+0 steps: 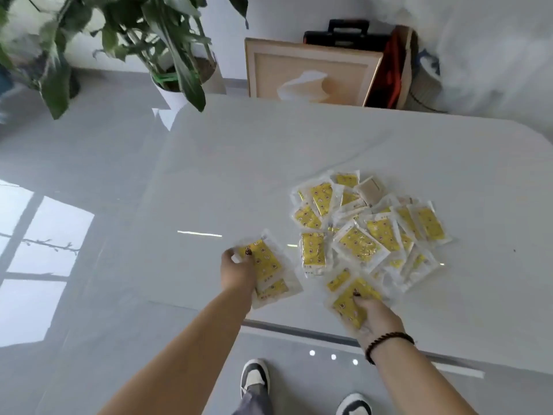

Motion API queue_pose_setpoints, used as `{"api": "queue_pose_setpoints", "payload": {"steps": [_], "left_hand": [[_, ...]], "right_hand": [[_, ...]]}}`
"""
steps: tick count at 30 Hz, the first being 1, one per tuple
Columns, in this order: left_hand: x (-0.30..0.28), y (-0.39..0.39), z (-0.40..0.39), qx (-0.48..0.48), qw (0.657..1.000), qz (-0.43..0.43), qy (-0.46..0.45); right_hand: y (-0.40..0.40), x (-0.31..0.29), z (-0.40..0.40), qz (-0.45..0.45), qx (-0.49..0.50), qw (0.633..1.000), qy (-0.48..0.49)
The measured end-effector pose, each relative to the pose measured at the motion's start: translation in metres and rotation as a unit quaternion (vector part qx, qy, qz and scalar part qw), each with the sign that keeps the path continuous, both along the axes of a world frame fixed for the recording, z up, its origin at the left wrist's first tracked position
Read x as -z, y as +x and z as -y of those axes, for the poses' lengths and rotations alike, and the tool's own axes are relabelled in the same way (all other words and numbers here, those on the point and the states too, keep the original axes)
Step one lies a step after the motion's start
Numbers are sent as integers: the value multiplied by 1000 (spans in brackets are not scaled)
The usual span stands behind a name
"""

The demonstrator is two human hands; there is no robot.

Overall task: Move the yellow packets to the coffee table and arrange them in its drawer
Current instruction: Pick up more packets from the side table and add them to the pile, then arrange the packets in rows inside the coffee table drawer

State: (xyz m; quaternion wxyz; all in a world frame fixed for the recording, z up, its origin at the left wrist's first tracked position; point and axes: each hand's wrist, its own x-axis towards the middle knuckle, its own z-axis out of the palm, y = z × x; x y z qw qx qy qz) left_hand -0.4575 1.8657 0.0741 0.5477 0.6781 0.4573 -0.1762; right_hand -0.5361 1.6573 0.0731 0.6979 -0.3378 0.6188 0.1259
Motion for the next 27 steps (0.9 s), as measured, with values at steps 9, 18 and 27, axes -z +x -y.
{"api": "queue_pose_setpoints", "payload": {"steps": [9, 18, 27], "left_hand": [[84, 54, 22, 20, 999, 40, -17], [82, 21, 51, 75, 982, -54, -162], [80, -30, 57, 165, 976, -2, -142]], "right_hand": [[66, 52, 21, 70, -148, 976, -145], [39, 86, 24, 22, -122, 989, -79], [-12, 81, 10, 120, -166, 971, -120]]}}
